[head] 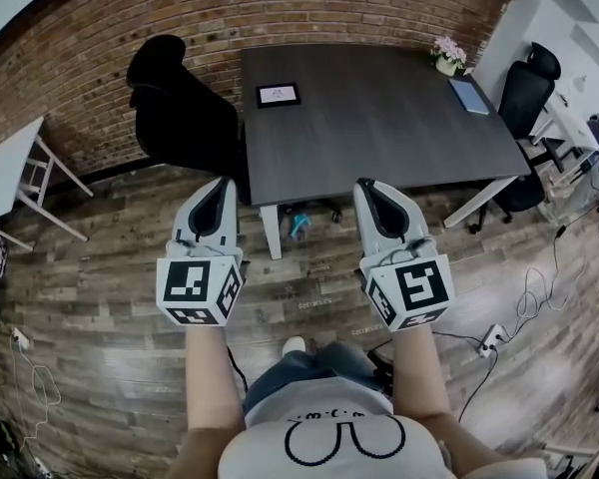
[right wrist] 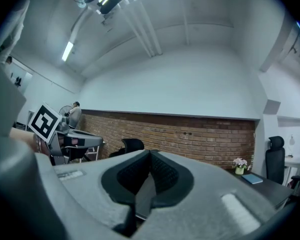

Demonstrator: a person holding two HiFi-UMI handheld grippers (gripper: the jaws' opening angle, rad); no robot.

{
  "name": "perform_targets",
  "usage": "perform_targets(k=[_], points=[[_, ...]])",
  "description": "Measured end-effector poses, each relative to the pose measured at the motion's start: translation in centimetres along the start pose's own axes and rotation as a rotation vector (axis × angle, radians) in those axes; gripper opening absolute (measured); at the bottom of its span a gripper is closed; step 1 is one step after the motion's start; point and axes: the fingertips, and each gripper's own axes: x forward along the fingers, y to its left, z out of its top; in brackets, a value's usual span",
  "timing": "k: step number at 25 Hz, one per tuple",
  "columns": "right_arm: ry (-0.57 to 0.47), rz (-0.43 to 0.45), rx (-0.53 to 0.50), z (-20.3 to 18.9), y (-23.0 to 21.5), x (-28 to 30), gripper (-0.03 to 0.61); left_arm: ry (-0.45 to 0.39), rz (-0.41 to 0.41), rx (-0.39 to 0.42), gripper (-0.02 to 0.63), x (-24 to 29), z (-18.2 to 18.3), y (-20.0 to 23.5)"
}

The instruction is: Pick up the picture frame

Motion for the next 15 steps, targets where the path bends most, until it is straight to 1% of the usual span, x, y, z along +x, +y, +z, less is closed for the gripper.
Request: perform_targets(k=[6,9,13,15], points=[[0.033,-0.017,-0.003,-0.7,-1.5,4.2,0.003,-0.005,0.02,-0.04,-0.002,3.0,-0.6,2.7],[0.022,-0.025,-0.004,-0.8,-2.8,6.4,0.003,-0.02,0.043,-0.055,-0.003,4.7,-0.7,4.0],[-0.004,-0.002,-0.013,-1.0,-4.1,10.3,0.003,-0.034,0.063,-0.076,-0.002,7.7,-0.9,5.8],[-0.008,0.023,0.009,-1.4,-4.9,12.5,0.003,-0.031,0.063,-0.085,-0.002,9.7,-1.2,6.5]])
